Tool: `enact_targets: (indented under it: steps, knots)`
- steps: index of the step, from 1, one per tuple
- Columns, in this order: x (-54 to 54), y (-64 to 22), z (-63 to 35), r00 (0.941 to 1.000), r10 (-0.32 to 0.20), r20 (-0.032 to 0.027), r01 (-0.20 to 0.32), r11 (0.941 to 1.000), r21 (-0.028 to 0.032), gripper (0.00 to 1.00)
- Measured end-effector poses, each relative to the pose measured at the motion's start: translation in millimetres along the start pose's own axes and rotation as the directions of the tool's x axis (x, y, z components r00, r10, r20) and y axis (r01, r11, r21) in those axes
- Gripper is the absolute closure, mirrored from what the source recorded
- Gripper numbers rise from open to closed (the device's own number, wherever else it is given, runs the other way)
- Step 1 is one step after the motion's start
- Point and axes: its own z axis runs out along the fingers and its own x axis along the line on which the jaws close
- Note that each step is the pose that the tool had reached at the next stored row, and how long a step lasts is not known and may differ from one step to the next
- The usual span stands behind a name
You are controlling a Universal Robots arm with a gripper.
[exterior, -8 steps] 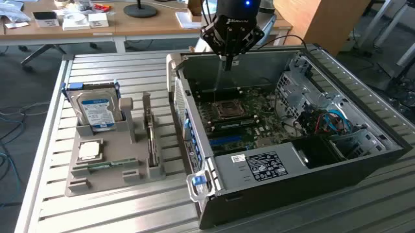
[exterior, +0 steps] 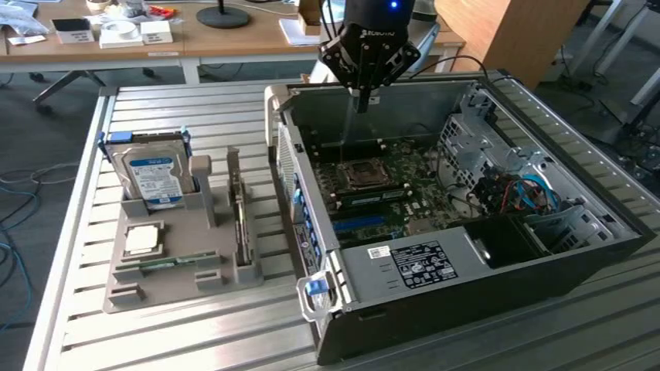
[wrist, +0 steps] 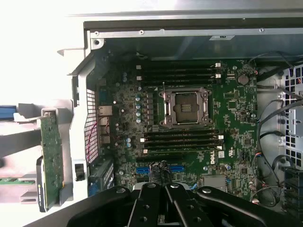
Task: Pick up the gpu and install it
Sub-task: 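Reach for the gpu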
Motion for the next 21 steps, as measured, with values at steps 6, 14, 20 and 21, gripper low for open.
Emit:
enact_targets:
  steps: [6,14,20,21]
  knots:
    - [2.6,-0.2,0.0,1.0,0.0,0.0,0.0,1.0,0.0,0.89]
    - [10.2,-0.8,-0.1,1.0,0.0,0.0001,0.0,1.0,0.0,0.89]
    - [15.8,-1.2,-0.3,1.0,0.0,0.0001,0.0,1.0,-0.0001,0.89]
    - [16.5,-1.2,-0.3,1.0,0.0,0.0001,0.0,1.0,-0.0001,0.89]
